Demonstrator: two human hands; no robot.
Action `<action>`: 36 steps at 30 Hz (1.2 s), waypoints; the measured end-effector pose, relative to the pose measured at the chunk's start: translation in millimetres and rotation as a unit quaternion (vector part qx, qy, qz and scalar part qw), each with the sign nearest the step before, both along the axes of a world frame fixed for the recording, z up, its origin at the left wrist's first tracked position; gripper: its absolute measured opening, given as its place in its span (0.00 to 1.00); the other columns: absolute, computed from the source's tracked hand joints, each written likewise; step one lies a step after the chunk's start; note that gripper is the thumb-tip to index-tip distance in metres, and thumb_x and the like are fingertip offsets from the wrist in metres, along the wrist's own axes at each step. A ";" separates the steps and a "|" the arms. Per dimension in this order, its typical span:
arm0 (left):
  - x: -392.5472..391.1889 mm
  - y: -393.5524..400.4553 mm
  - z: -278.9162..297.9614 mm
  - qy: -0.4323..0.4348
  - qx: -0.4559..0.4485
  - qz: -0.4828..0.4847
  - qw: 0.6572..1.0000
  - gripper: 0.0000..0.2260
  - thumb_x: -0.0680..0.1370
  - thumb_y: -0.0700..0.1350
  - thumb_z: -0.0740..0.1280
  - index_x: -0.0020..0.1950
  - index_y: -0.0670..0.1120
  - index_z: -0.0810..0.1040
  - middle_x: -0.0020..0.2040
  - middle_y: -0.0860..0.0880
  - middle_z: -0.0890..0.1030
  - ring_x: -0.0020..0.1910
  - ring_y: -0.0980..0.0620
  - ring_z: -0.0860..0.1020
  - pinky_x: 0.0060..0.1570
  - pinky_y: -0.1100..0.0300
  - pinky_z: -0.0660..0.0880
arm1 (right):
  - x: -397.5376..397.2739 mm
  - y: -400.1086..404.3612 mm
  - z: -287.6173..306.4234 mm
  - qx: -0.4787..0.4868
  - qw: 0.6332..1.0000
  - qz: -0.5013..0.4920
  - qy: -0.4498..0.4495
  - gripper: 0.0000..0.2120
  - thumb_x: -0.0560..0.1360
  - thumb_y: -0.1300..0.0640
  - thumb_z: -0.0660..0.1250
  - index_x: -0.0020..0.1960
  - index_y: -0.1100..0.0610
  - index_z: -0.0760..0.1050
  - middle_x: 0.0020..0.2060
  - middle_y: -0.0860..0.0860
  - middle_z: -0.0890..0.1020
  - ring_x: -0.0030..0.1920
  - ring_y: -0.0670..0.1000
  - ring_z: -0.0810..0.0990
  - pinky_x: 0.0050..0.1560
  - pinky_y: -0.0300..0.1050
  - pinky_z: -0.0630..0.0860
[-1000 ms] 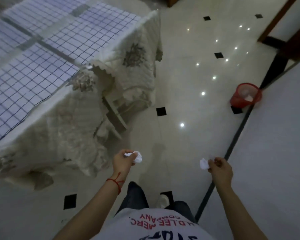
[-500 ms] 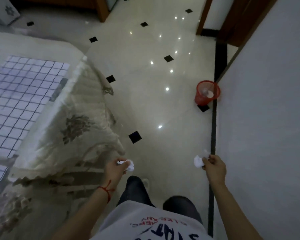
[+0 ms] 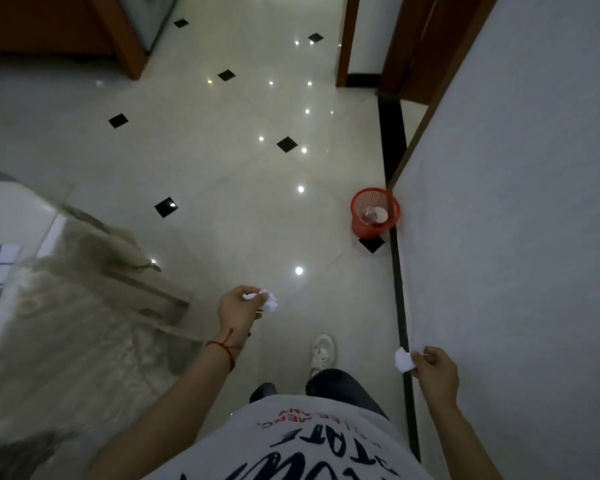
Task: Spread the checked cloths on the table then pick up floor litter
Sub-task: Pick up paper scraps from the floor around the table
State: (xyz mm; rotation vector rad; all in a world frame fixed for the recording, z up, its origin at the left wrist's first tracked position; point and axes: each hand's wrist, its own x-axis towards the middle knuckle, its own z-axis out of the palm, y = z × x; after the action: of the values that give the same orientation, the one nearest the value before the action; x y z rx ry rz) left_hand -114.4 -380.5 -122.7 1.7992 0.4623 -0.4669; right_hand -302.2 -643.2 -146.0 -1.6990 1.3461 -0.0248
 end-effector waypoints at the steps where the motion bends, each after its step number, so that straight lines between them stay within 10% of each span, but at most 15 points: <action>1: 9.7 -10.7 0.2 0.001 0.003 0.007 1.000 0.05 0.71 0.39 0.71 0.37 0.39 0.78 0.35 0.41 0.80 0.33 0.47 0.77 0.25 0.68 0.74 | 13.3 -12.6 0.9 0.005 1.000 -0.002 -0.003 0.05 0.73 0.65 0.65 0.48 0.66 0.76 0.41 0.57 0.78 0.43 0.57 0.76 0.51 0.52 0.74; 16: 159.2 -111.6 -32.4 0.074 0.066 -0.004 0.995 0.08 0.73 0.35 0.69 0.47 0.30 0.77 0.41 0.37 0.78 0.32 0.48 0.75 0.21 0.71 0.73 | 229.4 -152.8 20.9 0.023 0.999 -0.006 -0.046 0.05 0.72 0.65 0.66 0.44 0.57 0.73 0.39 0.56 0.78 0.44 0.57 0.79 0.47 0.44 0.72; 28: 381.7 -313.1 -40.5 0.062 0.079 -0.134 0.986 0.05 0.72 0.39 0.71 0.45 0.39 0.78 0.30 0.46 0.76 0.26 0.52 0.74 0.21 0.71 0.71 | 360.0 -258.5 -20.1 0.045 0.996 -0.067 0.040 0.02 0.72 0.64 0.67 0.44 0.60 0.74 0.38 0.58 0.78 0.43 0.58 0.78 0.53 0.61 0.77; 36: 423.2 -421.2 -112.7 0.099 0.086 -0.182 0.974 0.08 0.72 0.42 0.71 0.47 0.39 0.78 0.29 0.47 0.77 0.17 0.62 0.73 0.19 0.71 0.69 | 432.1 -305.6 -86.4 0.094 0.991 -0.028 0.096 0.03 0.72 0.66 0.65 0.42 0.60 0.72 0.39 0.57 0.77 0.43 0.53 0.75 0.44 0.40 0.68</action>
State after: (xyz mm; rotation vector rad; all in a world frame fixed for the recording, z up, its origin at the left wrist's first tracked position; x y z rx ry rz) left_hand 308.7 -801.7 -235.4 2.0243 0.3149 -0.8901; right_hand 129.9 -948.7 -232.4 -1.5337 1.4884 0.2322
